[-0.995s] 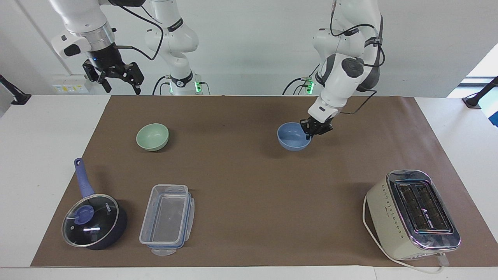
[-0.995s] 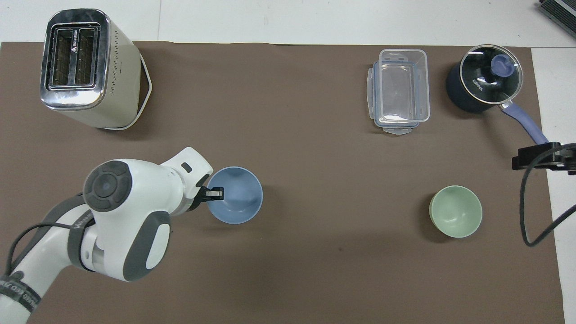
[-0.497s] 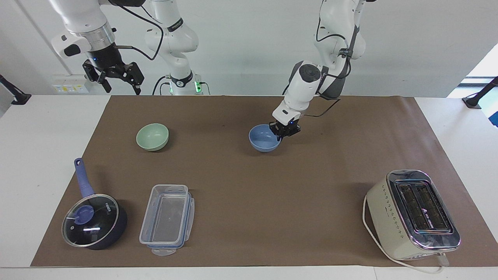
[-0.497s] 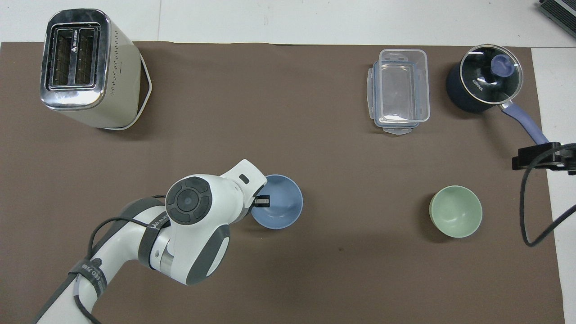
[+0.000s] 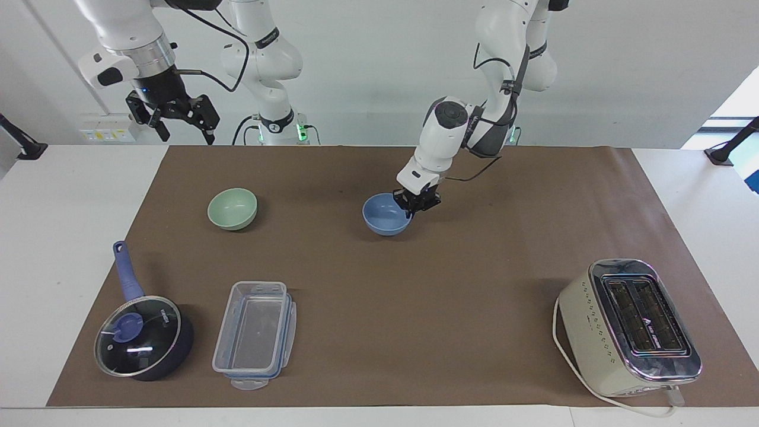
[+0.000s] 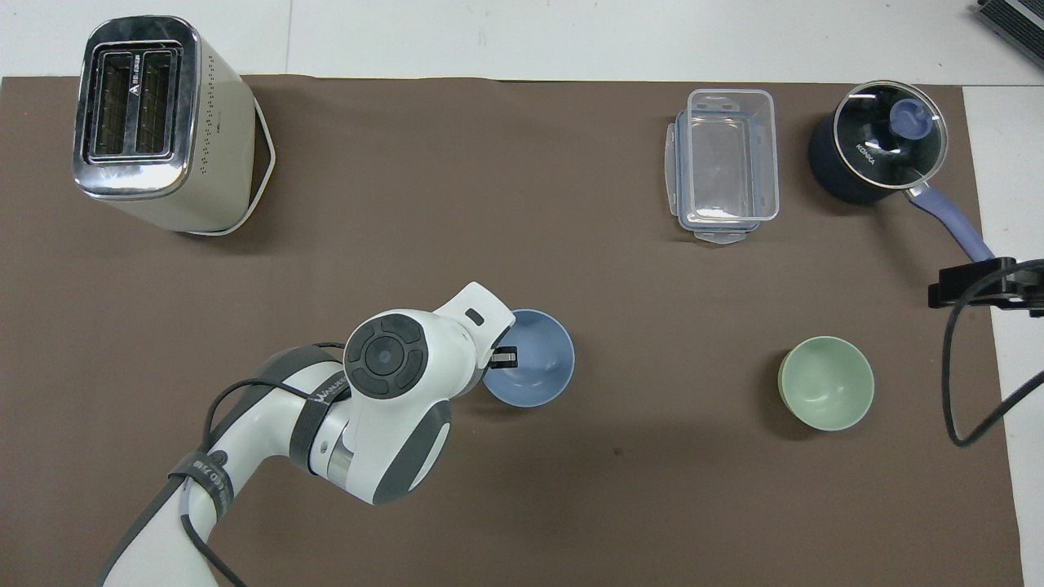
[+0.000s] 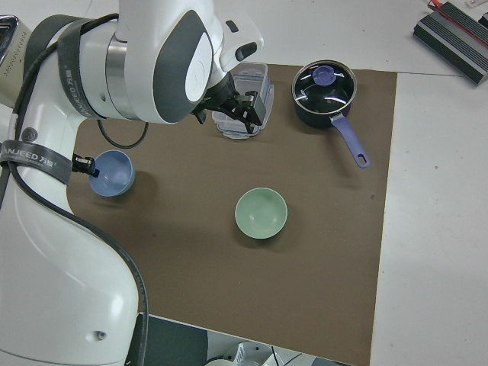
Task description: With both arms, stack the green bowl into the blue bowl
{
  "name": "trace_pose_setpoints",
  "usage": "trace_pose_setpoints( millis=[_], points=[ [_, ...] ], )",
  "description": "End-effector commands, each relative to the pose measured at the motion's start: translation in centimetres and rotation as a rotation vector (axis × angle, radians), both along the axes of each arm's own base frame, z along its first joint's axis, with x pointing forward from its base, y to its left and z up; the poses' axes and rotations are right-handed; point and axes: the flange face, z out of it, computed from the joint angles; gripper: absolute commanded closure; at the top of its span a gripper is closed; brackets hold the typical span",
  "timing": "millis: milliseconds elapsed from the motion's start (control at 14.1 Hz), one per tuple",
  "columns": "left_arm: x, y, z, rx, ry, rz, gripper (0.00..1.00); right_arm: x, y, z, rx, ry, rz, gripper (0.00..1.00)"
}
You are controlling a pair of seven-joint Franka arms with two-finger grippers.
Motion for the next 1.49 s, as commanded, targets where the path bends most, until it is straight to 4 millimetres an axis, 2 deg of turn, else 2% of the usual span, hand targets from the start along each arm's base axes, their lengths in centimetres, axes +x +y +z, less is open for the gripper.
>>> trace_pose_setpoints(
  millis=[0, 71, 142, 426, 497, 569, 640, 711, 924, 1137, 1279, 1421],
  points=[
    [0.3, -0.9, -0.6, 0.004, -0.001, 0.014, 1.00, -0.4, 0.0, 0.2, 0.022, 0.000, 0.007, 0.00],
    [0.3, -1.0, -1.1, 0.011, 0.008, 0.014, 1.00, -0.4, 0.0, 0.2, 0.022, 0.000, 0.007, 0.00],
    [0.2, -0.9, -1.2, 0.014, 0.013, 0.015, 0.93, -0.4, 0.0, 0.2, 0.020, 0.000, 0.007, 0.00],
    [0.2, -0.8, -1.0, 0.024, 0.013, -0.005, 0.26, -0.4, 0.0, 0.2, 0.020, 0.000, 0.007, 0.00],
    [0.2, -0.7, -0.9, 0.026, 0.011, -0.007, 0.04, -0.4, 0.0, 0.2, 0.022, 0.000, 0.007, 0.00],
    [0.2, -0.5, -0.7, 0.027, 0.012, -0.006, 0.00, -0.4, 0.0, 0.2, 0.022, 0.000, 0.007, 0.00],
    [0.3, -0.3, -0.3, 0.028, 0.010, -0.014, 0.00, -0.4, 0.0, 0.2, 0.022, 0.000, 0.007, 0.00],
    [0.5, 0.3, 1.0, 0.021, -0.001, -0.032, 0.00, -0.4, 0.0, 0.2, 0.022, 0.000, 0.007, 0.00],
    [1.3, 3.8, 4.5, 0.061, -0.006, -0.082, 0.00, -0.4, 0.0, 0.2, 0.022, 0.000, 0.007, 0.00],
    [1.7, 6.0, 6.7, 0.147, -0.047, -0.117, 0.00, -0.4, 0.0, 0.2, 0.020, 0.000, 0.007, 0.00],
    [3.3, 8.9, 8.2, 0.159, -0.073, -0.101, 0.00, -0.4, 0.0, 0.2, 0.022, 0.000, 0.007, 0.00],
    [5.3, 12.6, 11.0, 0.150, -0.118, -0.120, 0.00, -0.4, 0.0, 0.2, 0.022, 0.000, 0.007, 0.00]
  ],
)
